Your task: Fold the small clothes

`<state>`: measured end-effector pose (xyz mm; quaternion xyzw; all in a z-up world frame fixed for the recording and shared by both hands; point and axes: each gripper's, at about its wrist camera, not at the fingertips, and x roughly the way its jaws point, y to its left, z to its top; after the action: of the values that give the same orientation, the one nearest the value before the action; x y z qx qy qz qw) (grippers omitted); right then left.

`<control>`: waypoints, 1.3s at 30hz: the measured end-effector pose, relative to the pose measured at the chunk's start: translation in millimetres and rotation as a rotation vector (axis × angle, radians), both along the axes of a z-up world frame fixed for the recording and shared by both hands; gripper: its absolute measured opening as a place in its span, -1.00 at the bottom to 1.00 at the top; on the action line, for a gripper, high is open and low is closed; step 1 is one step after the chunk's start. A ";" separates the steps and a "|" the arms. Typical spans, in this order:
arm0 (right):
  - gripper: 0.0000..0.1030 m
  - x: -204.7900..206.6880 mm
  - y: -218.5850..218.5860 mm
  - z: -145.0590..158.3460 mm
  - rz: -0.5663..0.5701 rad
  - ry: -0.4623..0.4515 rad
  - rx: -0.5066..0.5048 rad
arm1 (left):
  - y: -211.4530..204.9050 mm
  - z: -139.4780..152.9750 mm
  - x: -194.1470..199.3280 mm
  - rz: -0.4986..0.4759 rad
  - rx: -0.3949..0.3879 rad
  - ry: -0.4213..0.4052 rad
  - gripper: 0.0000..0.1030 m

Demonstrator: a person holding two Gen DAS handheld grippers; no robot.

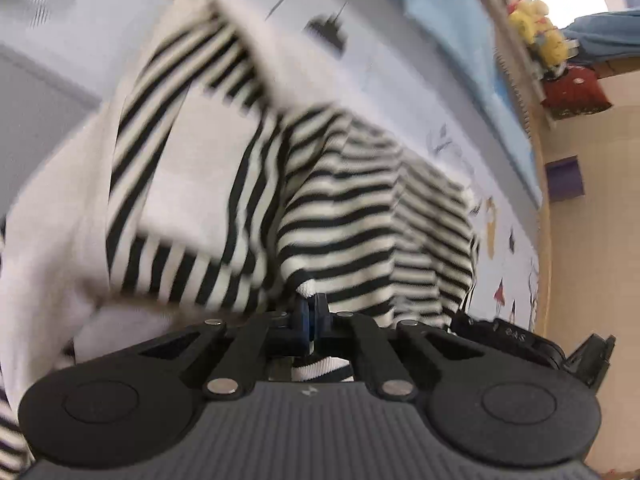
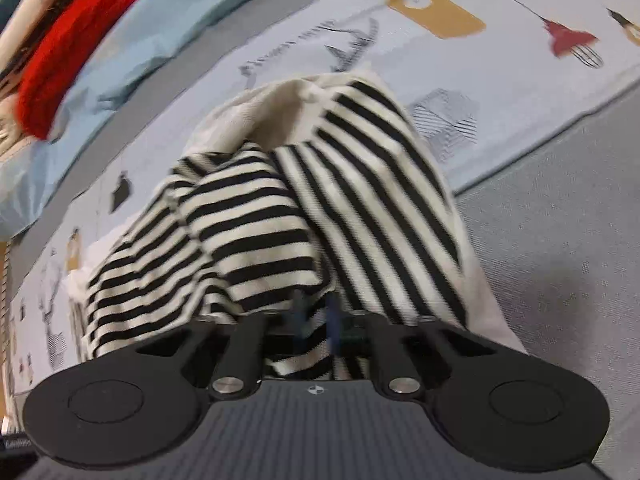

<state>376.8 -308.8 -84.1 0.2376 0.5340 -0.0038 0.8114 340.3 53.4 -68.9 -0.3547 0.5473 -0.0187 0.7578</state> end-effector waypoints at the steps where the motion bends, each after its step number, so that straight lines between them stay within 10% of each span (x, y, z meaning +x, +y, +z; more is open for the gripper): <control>1: -0.96 -0.5 0.6 3.5 -0.001 -0.021 0.009 | 1.0 6.6 2.5 0.001 -0.001 -0.051 -0.97; 10: -0.99 -22.0 -46.8 56.0 -0.194 -0.544 0.507 | 26.3 85.4 -21.1 0.094 0.003 -0.679 -0.98; 13: -0.99 -25.1 -54.0 56.2 -0.183 -0.525 0.491 | 22.6 61.5 -15.4 0.038 0.020 -0.476 -0.98; 18: -0.99 -15.6 -47.8 1.4 -0.113 -0.003 0.148 | 26.3 -9.2 -15.1 0.008 0.121 0.051 -0.96; 21: -0.96 -19.9 -46.7 -8.8 -0.128 0.067 0.140 | 34.1 -1.8 -15.8 0.060 0.027 -0.001 -0.81; 24: -0.89 -19.0 -40.9 5.3 -0.110 -0.005 0.136 | 34.5 6.6 -16.3 0.062 0.035 -0.031 -0.08; 29: -0.36 -11.9 -30.4 -3.6 -0.072 0.039 0.114 | 34.0 -15.6 -11.9 0.074 0.001 0.058 -0.22; 31: -0.36 -12.3 -26.8 -14.0 -0.077 0.055 0.114 | 34.7 -16.3 -8.2 0.066 0.008 0.049 -0.65; 34: -0.90 -10.4 -19.2 -9.3 -0.045 0.016 0.104 | 33.4 -9.6 -4.8 0.082 0.035 -0.018 -0.90; 39: -0.94 -14.7 -9.6 16.2 0.030 -0.108 0.213 | 29.3 32.6 -8.2 0.071 0.095 -0.249 -0.91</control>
<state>362.1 -318.4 -67.9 0.3143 0.4904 0.0780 0.8091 332.1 82.7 -36.3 -0.3324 0.4364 -0.0096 0.8360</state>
